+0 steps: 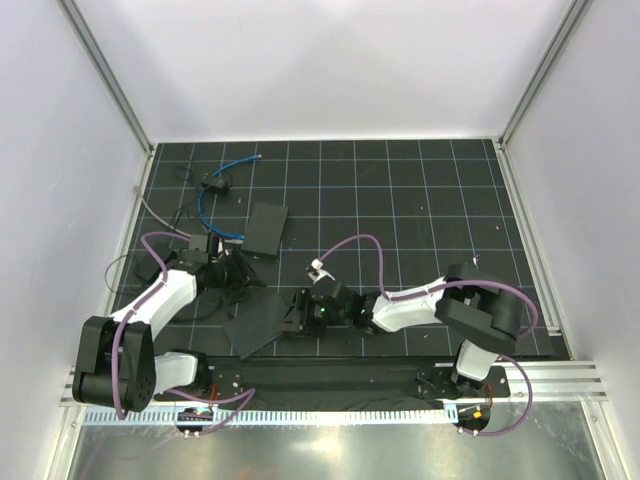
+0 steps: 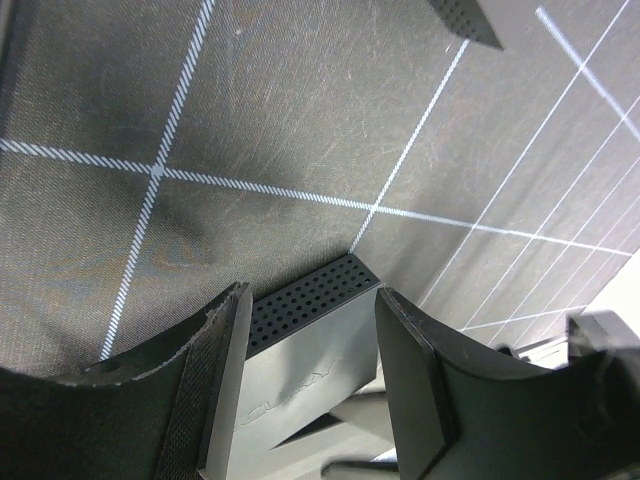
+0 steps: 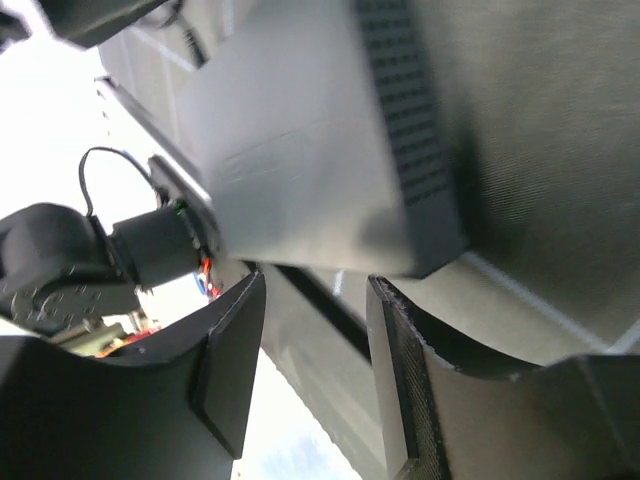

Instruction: Pull the plug from the switch port

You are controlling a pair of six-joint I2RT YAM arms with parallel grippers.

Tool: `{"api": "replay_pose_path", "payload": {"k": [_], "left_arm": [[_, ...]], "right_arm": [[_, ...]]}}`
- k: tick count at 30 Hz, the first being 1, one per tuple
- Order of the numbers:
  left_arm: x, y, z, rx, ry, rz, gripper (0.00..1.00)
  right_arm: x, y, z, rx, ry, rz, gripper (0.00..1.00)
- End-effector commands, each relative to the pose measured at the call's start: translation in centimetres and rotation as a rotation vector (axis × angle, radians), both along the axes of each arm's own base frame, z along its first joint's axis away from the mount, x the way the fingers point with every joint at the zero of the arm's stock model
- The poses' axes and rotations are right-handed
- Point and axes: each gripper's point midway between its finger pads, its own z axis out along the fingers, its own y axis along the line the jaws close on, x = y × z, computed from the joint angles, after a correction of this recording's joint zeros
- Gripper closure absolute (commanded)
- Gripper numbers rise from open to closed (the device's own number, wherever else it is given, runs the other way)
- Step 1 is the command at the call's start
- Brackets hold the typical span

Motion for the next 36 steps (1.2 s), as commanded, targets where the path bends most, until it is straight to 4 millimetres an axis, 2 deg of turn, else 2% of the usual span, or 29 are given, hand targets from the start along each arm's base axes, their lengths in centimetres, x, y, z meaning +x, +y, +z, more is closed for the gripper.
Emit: {"api": "replay_pose_path", "payload": {"k": [1,9,13,16,21,22,23,24,25,26,27,29,30,31,34,35,36], "left_arm": [[0.7,-0.5,0.7,0.006,-0.034,-0.044,0.44],[0.3,-0.6,0.5,0.022,-0.023,-0.052,0.44],[0.0,-0.5,0.2,0.025,-0.015,-0.036,0.46],[0.1,-0.6,0.3,0.012,-0.032,-0.021,0.46],[0.3,-1.2,0.4,-0.034,-0.044,-0.011,0.48],[0.4,-1.4,0.4,-0.045,-0.044,-0.010,0.48],[0.5,-1.5,0.4,-0.052,-0.043,-0.010,0.50],[0.6,-1.7,0.3,-0.057,-0.039,-0.013,0.50],[0.8,-1.8,0.3,-0.063,-0.043,-0.013,0.51],[0.8,-1.8,0.3,-0.066,-0.037,-0.002,0.51],[1.0,-1.8,0.2,-0.070,-0.043,0.004,0.52],[1.2,-1.7,0.6,-0.070,-0.057,0.036,0.53],[1.3,-1.6,0.7,-0.070,-0.062,0.049,0.53],[1.3,-1.2,0.7,-0.052,-0.064,0.074,0.53],[1.3,-0.8,2.0,-0.059,-0.102,0.119,0.52],[1.3,-0.5,2.7,-0.056,-0.134,0.141,0.52],[0.9,-0.2,2.8,-0.045,-0.126,0.155,0.52]], "right_arm": [[1.2,0.7,0.6,0.085,0.020,-0.074,0.49],[1.3,0.6,-0.5,0.056,0.024,-0.074,0.52],[2.4,1.3,-0.5,0.062,0.006,-0.075,0.52],[4.0,1.7,-0.3,0.075,-0.009,-0.099,0.58],[9.0,0.6,-0.4,0.047,-0.072,-0.156,0.63],[9.8,1.4,0.8,0.080,-0.078,-0.131,0.63],[10.5,1.4,0.2,0.067,-0.074,-0.112,0.63],[12.4,2.1,1.6,0.103,-0.096,-0.114,0.63],[12.4,2.7,2.2,0.128,-0.086,-0.058,0.63],[12.6,3.0,0.3,0.085,-0.075,-0.006,0.62],[14.2,4.6,2.5,0.119,-0.112,0.026,0.62],[13.9,5.4,1.7,0.088,-0.077,0.111,0.61],[14.0,5.7,0.6,0.064,-0.078,0.149,0.60],[14.6,6.2,1.3,0.056,-0.082,0.156,0.59],[16.1,5.9,2.5,0.017,-0.169,0.163,0.57],[16.5,5.1,2.3,-0.033,-0.183,0.153,0.55],[17.4,5.1,3.5,-0.041,-0.260,0.177,0.53]]}}
